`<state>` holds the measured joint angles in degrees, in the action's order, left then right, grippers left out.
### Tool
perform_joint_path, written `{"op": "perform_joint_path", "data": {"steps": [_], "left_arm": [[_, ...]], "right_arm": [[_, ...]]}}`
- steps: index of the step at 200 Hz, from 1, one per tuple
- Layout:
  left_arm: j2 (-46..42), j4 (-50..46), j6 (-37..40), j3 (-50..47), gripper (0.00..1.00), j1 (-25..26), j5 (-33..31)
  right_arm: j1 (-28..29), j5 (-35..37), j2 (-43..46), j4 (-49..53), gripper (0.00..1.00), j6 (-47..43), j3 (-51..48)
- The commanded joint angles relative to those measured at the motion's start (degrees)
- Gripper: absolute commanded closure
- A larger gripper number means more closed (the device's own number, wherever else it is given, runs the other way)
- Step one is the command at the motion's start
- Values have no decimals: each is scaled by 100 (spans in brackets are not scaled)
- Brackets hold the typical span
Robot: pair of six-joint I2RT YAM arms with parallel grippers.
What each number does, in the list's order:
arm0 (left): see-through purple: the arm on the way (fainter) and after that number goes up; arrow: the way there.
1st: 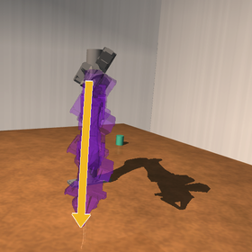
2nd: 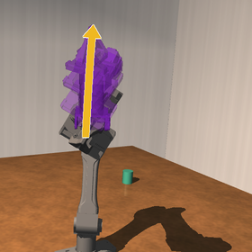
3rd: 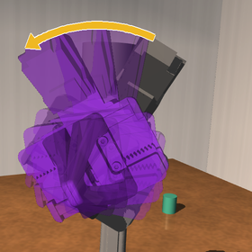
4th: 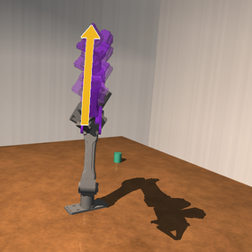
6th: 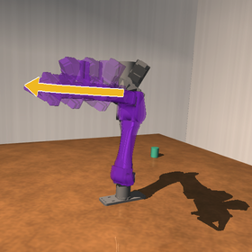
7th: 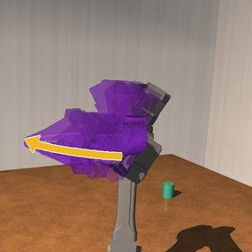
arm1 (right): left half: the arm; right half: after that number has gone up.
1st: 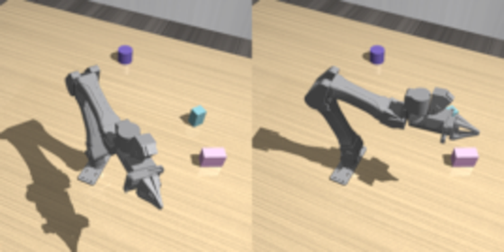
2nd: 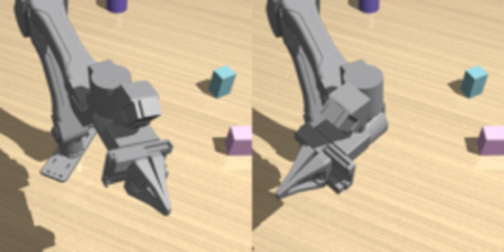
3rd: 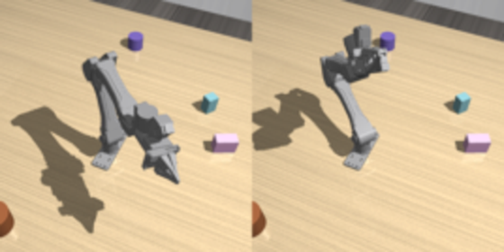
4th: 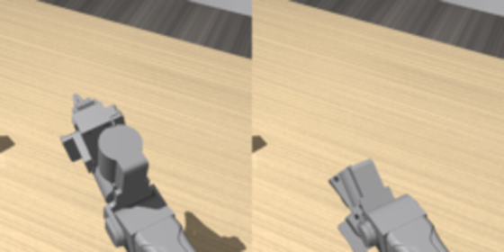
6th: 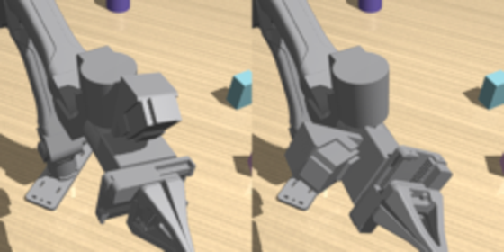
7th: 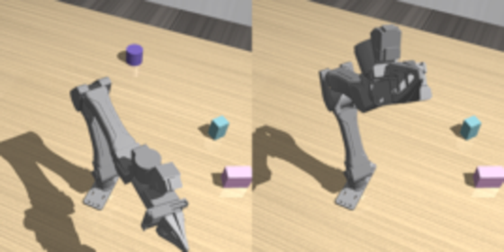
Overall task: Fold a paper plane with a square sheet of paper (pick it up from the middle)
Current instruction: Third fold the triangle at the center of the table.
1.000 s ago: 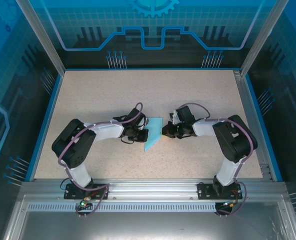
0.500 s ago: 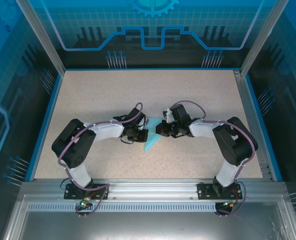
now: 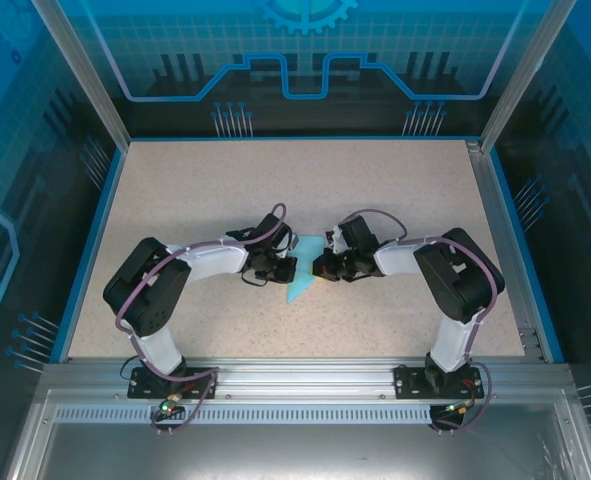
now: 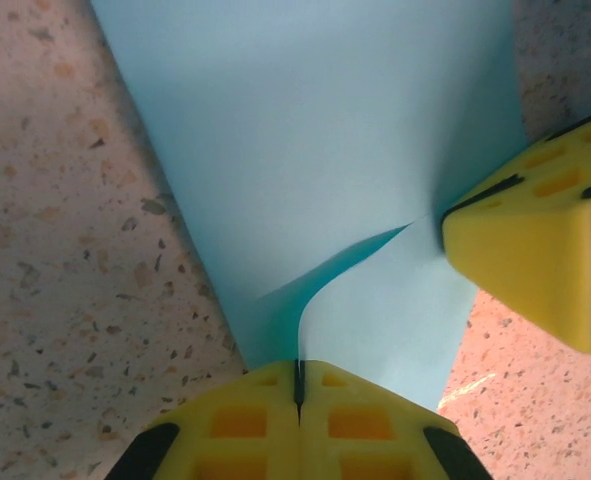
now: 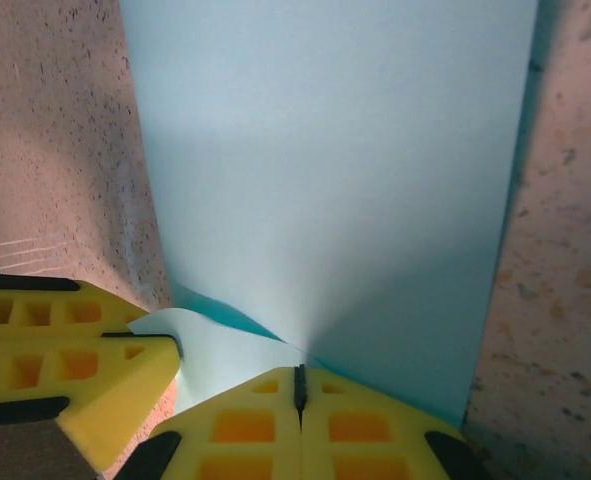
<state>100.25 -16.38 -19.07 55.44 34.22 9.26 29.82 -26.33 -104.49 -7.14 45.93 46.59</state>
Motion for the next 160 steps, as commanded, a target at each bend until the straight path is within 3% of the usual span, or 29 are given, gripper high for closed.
{"op": "perform_joint_path", "data": {"steps": [1, 102, 133, 160], "left_arm": [[-63, -190, 184, 175, 100, -46, 24], [-76, -357, -17, -53, 96, -46, -98], [-187, -520, -147, 28, 85, -40, -231], [-611, -560, -304, 12, 68, -41, -347]], "right_arm": [[-41, 154, -211, 241, 100, -156, -115], [-47, 148, -137, 318, 100, -146, 4], [-51, 117, -167, 289, 100, -113, 61], [-42, 117, -184, 283, 100, -78, 67]]}}
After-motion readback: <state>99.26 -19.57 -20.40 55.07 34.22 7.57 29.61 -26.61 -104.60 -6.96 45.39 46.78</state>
